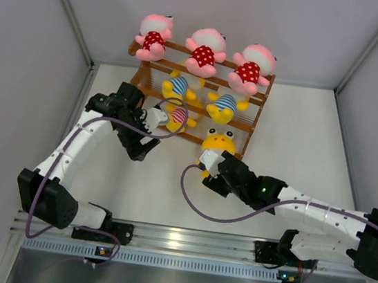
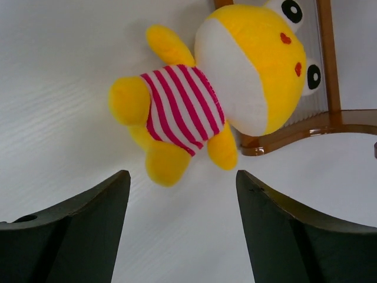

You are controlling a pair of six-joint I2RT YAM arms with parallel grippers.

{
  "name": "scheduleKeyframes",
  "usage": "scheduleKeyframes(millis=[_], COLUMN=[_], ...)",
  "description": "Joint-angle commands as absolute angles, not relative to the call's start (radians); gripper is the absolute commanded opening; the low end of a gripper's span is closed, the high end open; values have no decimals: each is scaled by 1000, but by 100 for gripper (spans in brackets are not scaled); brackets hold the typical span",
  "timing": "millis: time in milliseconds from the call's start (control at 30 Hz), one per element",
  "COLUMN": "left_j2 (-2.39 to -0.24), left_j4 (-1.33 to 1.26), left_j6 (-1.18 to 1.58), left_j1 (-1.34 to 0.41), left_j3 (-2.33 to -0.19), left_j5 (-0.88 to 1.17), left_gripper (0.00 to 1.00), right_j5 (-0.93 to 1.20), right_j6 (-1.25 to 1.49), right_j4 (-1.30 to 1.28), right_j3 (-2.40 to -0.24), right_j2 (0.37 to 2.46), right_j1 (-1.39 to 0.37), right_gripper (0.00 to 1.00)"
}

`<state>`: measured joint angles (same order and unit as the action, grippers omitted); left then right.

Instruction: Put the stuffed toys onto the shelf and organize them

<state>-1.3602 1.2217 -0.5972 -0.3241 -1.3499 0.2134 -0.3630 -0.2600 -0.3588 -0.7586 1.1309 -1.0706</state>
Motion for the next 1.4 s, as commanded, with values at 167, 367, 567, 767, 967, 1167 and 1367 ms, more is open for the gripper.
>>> scheduleKeyframes(millis=[167, 367, 567, 767, 967, 1167, 1367], left_j2=[-1342, -1367, -1374, -1381, -1388, -1396, -1396], left_j4=[1195, 1193, 1193, 1193, 1193, 1195, 1193], left_j6=[-635, -650, -658, -666, -673, -680, -683], left_j1=[-163, -107, -77, -58, -43, -34, -26], left_j3=[-1319, -1331, -1330, -1333, -1336, -1336, -1338], left_j5=[210, 222, 235, 235, 233, 233, 236], left_gripper=[98, 98, 98, 98, 98, 98, 98], right_j5=[-356, -345, -452, -557, -560, -575, -655], right_j6=[-518, -514, -486, -524, -569, -574, -496], right_j4=[-319, -284, -354, -379, -399, -377, -325], right_j3=[-752, -741, -868, -991, -1092, -1150, -1181], right_j2=[1268, 1356, 1463, 1497, 1545, 1643, 1695], right_j1=[-1069, -1046, -1029, -1023, -968, -882, -845], right_gripper=[72, 65, 2, 0, 0, 0, 0])
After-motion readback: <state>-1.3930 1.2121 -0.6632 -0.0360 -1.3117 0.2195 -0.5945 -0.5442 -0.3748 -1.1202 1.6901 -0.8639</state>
